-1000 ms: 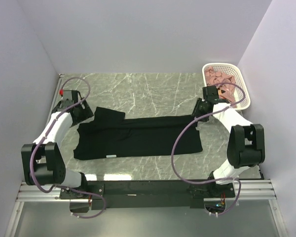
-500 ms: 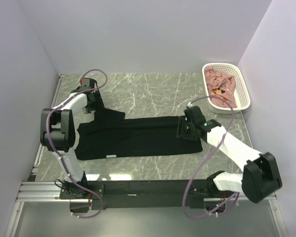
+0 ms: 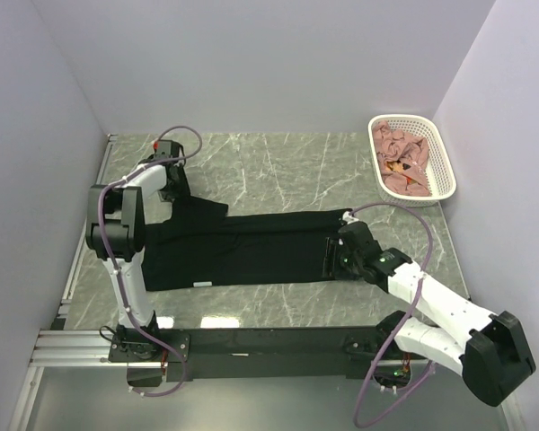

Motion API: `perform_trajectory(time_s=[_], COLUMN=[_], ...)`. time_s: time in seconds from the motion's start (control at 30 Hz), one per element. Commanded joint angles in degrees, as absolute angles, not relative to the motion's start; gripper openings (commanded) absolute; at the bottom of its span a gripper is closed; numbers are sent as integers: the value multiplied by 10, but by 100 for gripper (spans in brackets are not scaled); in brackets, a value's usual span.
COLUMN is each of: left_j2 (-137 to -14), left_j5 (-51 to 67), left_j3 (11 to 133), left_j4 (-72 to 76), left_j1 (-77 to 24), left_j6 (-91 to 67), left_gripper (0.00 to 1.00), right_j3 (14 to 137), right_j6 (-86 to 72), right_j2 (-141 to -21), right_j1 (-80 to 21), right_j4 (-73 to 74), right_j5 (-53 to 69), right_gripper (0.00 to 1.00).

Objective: Fold and stack the t-shirts
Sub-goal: Fold the tshirt

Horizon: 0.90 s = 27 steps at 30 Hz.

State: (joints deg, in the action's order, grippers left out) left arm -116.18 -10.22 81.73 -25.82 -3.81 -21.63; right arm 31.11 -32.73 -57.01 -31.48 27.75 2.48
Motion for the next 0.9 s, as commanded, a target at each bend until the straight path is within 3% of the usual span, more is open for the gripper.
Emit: perform_trajectory(time_s=[0.0,0.1,0.2,0.33,0.57,0.87], left_j2=[-1183,-1192,-1194,-1170,-1040,-837], left_j5=[-106,-103,-97,-91,-88,-34], left_j3=[840,834,819,791,755,606], left_j4=[-252,-254,-263,-255,-282,-328], left_j1=[-45,-49,-52,-52,-60,-65], left_j6=[-208,-207,-211,-215,-242,-310], left_gripper=[51,46,31,2,1,3], right_j3=[302,297,295,294,299,299], right_j6=[-335,-340,-340,-341,-335,-323], right_j2=[-546,-542,-546,-544,-516,-490], right_j1=[-319,-320,-319,-320,-323,-323], right_j4=[258,254,248,244,260,276], right_j5=[24,28,31,30,16,4], right_gripper=[62,62,62,62,62,62])
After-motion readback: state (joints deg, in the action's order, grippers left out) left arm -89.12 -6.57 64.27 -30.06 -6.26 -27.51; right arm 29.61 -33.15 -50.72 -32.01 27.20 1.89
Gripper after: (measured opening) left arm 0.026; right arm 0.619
